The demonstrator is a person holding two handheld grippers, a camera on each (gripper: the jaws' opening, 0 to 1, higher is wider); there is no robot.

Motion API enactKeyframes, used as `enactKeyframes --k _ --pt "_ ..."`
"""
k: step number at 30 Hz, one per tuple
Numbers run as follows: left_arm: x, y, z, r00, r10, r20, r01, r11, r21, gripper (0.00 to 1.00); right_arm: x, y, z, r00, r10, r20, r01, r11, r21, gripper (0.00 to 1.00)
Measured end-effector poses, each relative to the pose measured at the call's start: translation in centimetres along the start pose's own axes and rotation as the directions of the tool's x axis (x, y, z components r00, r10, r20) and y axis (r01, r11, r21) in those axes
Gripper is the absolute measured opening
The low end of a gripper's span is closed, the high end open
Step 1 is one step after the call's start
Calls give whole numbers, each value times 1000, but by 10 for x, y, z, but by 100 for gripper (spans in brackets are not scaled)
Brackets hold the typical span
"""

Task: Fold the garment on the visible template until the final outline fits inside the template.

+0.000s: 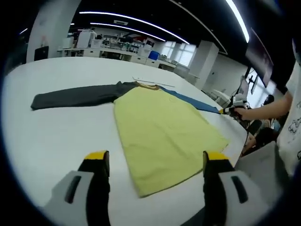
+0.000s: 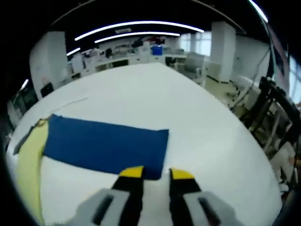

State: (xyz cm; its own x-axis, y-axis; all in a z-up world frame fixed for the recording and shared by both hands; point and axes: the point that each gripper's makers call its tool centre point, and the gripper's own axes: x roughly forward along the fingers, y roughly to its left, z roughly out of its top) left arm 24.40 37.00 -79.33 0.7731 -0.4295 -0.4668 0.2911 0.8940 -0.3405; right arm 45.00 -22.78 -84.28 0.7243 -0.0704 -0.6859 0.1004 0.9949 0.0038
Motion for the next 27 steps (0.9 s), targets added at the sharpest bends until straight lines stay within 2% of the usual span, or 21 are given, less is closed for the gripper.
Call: enactKeyframes --k 4,5,9,13,16,19,27 --pt "0 1 -1 1000 4 -5 -4 1000 1 78 4 7 1 1000 6 -9 -7 999 -51 7" --pt "0 2 -2 1000 8 -11 -8 1000 5 78 4 5 2 1000 -12 -8 12 996 -88 7" --pt "0 2 0 1000 7 3 -7 1000 -4 78 1 11 -1 1000 -15 -16 13 994 -111 0" --pt "0 3 0 1000 9 -1 -9 1000 11 77 1 13 6 1000 -17 -23 13 989 -149 0" --pt "0 2 0 1000 2 -4 -2 1000 19 77 -4 22 19 1000 21 1 -20 990 -137 0" --pt "1 1 1 1000 -6 0 6 1000 21 78 -11 33 27 999 40 24 -35 985 -171 0" --pt "0 -5 8 1000 -18 19 17 999 42 77 -23 67 69 986 125 108 -102 975 -199 0"
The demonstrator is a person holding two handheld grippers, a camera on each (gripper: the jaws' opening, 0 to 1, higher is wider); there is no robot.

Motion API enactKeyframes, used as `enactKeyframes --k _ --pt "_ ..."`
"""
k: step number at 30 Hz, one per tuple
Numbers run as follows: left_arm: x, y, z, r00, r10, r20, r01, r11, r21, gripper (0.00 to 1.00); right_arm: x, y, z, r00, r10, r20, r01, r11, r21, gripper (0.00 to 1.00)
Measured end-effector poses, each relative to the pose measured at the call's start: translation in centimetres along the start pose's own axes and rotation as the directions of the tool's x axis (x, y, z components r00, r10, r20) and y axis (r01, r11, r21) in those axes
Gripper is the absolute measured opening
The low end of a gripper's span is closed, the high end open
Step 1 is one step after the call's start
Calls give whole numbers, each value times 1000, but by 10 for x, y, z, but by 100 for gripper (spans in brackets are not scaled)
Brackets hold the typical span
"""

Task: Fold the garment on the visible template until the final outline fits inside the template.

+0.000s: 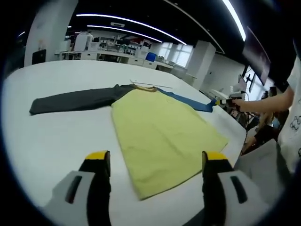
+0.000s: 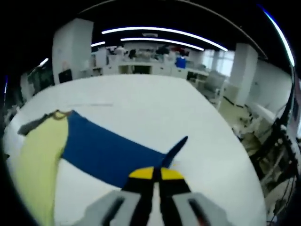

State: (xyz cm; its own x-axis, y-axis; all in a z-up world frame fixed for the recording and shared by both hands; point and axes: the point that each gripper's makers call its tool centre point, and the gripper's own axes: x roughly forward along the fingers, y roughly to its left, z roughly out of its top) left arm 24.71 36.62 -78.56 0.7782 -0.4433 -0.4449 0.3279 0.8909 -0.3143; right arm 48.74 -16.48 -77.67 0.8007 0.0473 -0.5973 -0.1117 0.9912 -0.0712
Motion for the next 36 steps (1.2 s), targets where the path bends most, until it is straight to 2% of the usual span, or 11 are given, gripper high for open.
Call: enactKeyframes --k 4,5,9,13,15,24,25,29,36 --pt "1 -8 3 1000 -3 -1 3 999 40 77 3 37 34 995 87 48 -85 996 -40 0" --pt "1 -10 3 1000 -4 -3 4 999 49 77 2 52 44 992 107 60 -104 993 -55 0" --pt "2 -14 4 1000 -15 -8 15 998 66 77 0 97 63 979 187 79 -184 982 -53 0" --pt "0 -15 6 1000 -21 -7 22 997 79 77 16 141 83 958 270 93 -263 961 -84 0" --pt "0 -17 7 1000 -21 -4 22 997 81 77 10 170 87 946 308 101 -302 950 -76 0" --pt "1 -18 10 1000 -27 6 26 997 71 77 17 253 103 894 434 109 -428 901 -76 0" --pt "1 -18 9 1000 -28 1 27 997 76 77 11 269 102 886 451 111 -445 892 -76 0" --pt "0 -17 8 1000 -30 1 30 996 78 77 16 301 112 856 506 110 -498 862 -90 0" --pt "0 -13 7 1000 -29 -2 29 997 72 76 7 355 122 808 575 128 -567 818 -97 0"
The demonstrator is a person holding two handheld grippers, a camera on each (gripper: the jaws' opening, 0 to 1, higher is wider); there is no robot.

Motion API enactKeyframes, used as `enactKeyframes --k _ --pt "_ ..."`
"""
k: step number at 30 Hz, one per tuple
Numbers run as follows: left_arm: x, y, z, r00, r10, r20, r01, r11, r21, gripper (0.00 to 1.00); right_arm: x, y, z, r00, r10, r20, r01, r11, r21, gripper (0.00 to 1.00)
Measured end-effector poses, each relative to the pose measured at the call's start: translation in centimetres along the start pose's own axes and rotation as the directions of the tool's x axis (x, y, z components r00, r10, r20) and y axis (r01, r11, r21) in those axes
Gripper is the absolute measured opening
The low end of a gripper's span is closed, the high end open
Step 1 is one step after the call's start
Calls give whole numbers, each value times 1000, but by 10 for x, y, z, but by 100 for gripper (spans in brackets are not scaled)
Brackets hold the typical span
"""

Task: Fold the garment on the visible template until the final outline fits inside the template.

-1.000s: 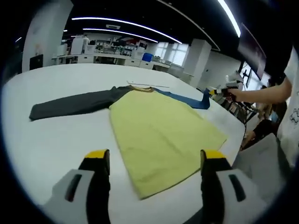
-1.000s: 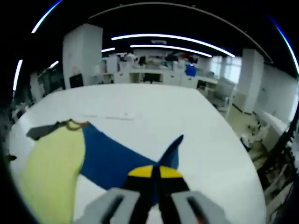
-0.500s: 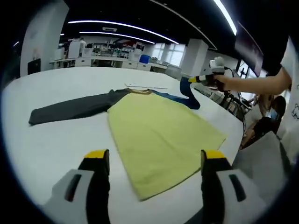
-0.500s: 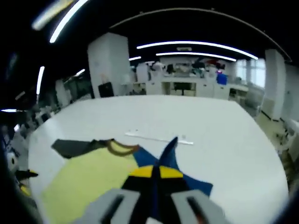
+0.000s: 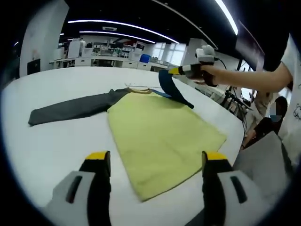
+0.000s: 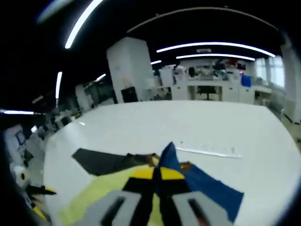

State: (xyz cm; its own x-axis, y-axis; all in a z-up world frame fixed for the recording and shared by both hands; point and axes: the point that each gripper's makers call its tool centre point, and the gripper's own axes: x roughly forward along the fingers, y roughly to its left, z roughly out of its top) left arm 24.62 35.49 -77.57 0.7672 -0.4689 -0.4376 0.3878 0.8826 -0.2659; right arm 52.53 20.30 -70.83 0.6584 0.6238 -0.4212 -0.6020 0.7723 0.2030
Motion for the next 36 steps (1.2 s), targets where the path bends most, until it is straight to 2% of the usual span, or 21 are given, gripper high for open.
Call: enactKeyframes --k 10,13,19,22,25,29,36 --pt "2 -2 -6 1000 -17 -20 17 1000 -8 76 36 67 6 995 96 10 -96 995 -21 0" --pt "2 -3 -7 1000 -16 -23 16 1000 -8 76 46 87 2 992 129 -2 -129 992 -15 0" --pt "1 0 -10 999 -15 -31 15 1000 -12 76 66 113 -12 984 172 -42 -174 984 -30 0" --pt "1 -1 -10 999 -17 -32 16 1000 -12 76 74 117 -26 982 173 -80 -179 981 -71 0" --pt "1 -1 -11 999 -19 -37 19 1000 -14 76 87 113 -49 978 162 -133 -172 982 -72 0" --pt "2 -1 -12 999 -21 -41 21 1000 -13 76 95 114 -72 969 153 -193 -171 982 -79 0" --pt "2 -1 -13 999 -17 -43 16 1000 -16 76 99 118 -90 956 161 -247 -187 979 -83 0"
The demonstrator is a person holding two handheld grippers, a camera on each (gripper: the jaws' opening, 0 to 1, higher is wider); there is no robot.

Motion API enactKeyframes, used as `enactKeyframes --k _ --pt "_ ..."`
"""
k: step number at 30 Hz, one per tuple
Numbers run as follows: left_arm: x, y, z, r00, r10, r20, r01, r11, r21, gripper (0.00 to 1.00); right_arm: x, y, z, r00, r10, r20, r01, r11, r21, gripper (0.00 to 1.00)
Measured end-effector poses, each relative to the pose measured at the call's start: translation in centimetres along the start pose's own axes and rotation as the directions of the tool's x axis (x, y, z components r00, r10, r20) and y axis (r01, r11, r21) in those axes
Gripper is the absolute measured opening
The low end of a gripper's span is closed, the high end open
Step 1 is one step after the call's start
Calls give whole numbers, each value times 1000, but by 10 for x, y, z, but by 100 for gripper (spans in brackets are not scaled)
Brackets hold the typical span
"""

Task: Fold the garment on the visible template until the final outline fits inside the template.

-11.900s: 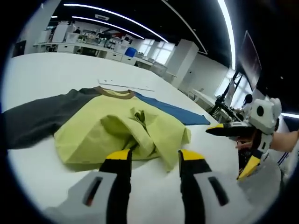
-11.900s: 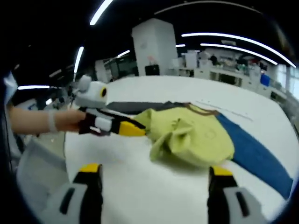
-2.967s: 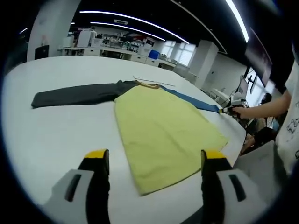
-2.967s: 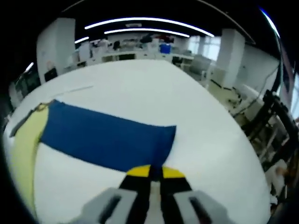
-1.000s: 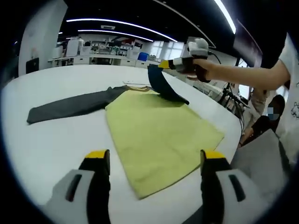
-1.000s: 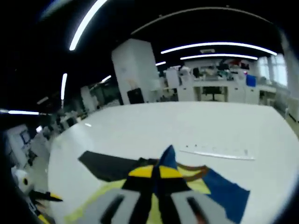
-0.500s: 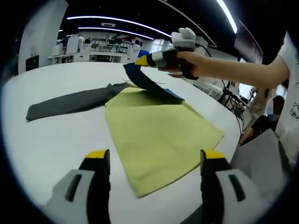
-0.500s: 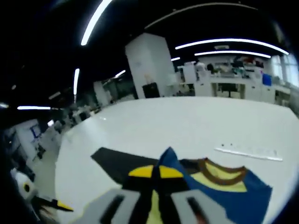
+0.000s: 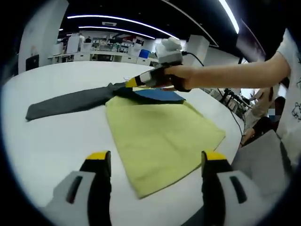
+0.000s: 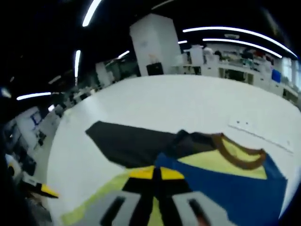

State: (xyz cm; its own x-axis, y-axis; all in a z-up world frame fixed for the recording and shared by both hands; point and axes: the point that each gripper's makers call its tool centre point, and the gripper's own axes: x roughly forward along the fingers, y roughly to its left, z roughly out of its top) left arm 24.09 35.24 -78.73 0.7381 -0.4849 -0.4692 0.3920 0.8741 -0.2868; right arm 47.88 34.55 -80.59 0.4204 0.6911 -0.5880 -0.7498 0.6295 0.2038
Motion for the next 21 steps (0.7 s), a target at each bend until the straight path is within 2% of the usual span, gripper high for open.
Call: enactKeyframes --k 5,9,10,14,17,21 --pt "0 -1 -1 1000 -2 -3 2 1000 -1 76 3 1 -5 1000 11 -13 -11 1000 11 0" --pt "1 0 -1 1000 -2 -5 2 1000 -2 76 2 5 -6 999 37 -18 -38 999 -21 3" --pt "1 0 -2 1000 -1 -5 1 1000 -1 76 2 5 -6 999 42 -16 -42 999 -28 7" --pt "1 0 -2 1000 -4 -8 4 1000 -2 76 1 9 -7 998 69 -6 -69 997 -24 39" --pt "1 -1 -3 1000 -7 -11 7 1000 1 76 -2 10 -13 997 77 -13 -77 996 -35 54" --pt "1 -1 -2 1000 -7 -9 7 1000 0 76 -8 5 -15 997 80 0 -80 996 -31 68"
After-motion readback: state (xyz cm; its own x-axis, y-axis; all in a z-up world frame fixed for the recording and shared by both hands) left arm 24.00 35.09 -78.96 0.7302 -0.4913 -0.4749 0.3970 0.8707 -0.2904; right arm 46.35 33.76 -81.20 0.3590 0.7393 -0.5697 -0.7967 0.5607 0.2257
